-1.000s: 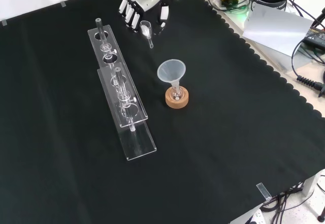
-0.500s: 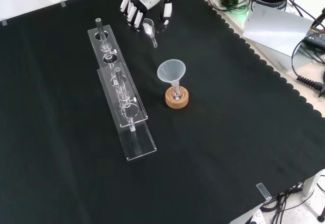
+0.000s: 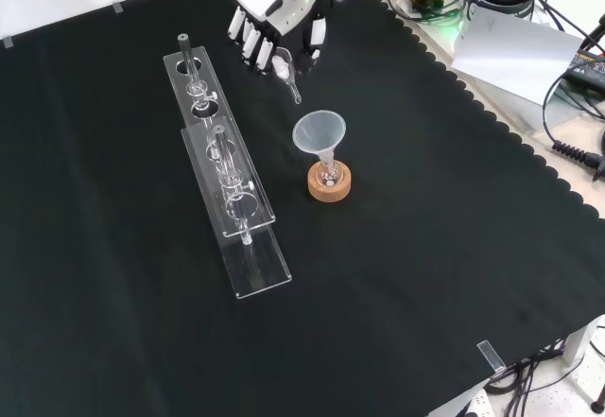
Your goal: Pour all the NaCl from the weighing funnel into the round-bottom flask.
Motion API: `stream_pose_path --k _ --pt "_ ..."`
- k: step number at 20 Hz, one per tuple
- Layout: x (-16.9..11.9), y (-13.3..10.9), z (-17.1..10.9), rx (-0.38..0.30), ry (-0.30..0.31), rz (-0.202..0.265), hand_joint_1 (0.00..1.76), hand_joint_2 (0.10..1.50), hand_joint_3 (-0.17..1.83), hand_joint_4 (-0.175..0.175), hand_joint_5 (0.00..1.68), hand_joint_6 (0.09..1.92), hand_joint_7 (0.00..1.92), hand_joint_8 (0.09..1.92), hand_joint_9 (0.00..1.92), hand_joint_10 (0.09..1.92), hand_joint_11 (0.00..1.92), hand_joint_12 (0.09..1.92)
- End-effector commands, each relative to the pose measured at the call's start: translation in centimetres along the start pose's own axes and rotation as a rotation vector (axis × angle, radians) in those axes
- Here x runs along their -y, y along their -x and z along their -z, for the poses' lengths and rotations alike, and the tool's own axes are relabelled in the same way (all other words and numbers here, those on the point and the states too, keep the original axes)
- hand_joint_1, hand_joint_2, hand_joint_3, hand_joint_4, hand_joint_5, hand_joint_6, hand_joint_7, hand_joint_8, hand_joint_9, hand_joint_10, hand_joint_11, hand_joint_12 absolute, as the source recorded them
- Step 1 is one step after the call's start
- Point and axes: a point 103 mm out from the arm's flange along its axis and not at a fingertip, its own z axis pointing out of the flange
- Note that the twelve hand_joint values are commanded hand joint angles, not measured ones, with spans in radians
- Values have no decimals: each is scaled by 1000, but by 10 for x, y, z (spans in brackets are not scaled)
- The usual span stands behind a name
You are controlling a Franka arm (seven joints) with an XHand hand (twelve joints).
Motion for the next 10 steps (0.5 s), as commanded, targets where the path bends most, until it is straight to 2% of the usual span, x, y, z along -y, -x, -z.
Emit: stream_pose_path --k 1,10 --pt "-5 -11 3 47 -22 21 1096 683 712 175 1155 903 789 678 1114 414 773 1098" --pt "-5 -15 7 118 -36 36 1097 681 713 175 1158 899 775 665 1117 404 782 1090"
